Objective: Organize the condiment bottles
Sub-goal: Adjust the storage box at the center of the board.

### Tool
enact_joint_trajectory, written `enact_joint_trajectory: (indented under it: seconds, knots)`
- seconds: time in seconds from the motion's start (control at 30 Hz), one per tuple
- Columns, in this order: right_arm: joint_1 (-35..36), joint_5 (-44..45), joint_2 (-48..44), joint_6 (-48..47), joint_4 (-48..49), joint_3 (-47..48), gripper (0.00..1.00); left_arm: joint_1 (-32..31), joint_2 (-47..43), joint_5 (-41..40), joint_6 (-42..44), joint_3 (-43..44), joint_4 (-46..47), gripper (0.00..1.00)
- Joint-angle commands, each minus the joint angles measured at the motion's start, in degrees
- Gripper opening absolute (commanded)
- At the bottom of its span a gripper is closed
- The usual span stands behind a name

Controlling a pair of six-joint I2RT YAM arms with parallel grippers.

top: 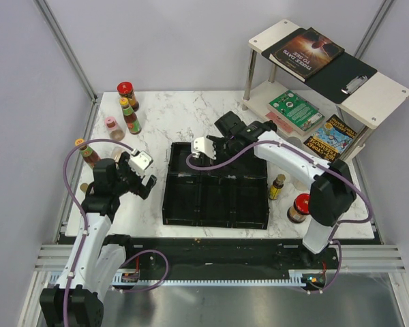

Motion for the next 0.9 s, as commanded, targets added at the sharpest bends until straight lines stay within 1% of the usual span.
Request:
enact_joint_trajectory:
  seconds: [0.0, 0.2, 0.43, 0.53, 0.6, 0.87]
  knots:
    - [0.22, -3.2, 2.44, 0.5, 1.28, 2.74, 0.98, 0.25, -0.38, 1.16, -0.22, -0.27, 1.0, 0.99]
    - [0.31, -5.58, 7.89, 0.5, 2.34, 2.82, 0.98, 0.25, -1.17, 1.6, -0.22, -0.36, 1.0, 0.99]
    - [1.63, -6.02, 11.76, 0.06, 3.31, 2.21, 0.98, 0.25, -1.44, 1.77, -0.13, -0.44, 0.91, 0.99]
    - [2.16, -6.02, 12.73, -0.11, 3.75, 1.51, 0.98, 0.25, -1.52, 1.86, -0.04, -0.53, 0.91, 0.99]
    - [2.86, -5.93, 13.0, -0.11, 3.75, 0.81, 0.98, 1.91, -1.7, 1.86, -0.04, -0.53, 0.91, 0.99]
    - [6.2, -4.7, 11.86, -1.78, 2.96, -3.5, 0.98, 1.92, -1.96, 2.04, -0.04, -0.53, 1.0, 0.99]
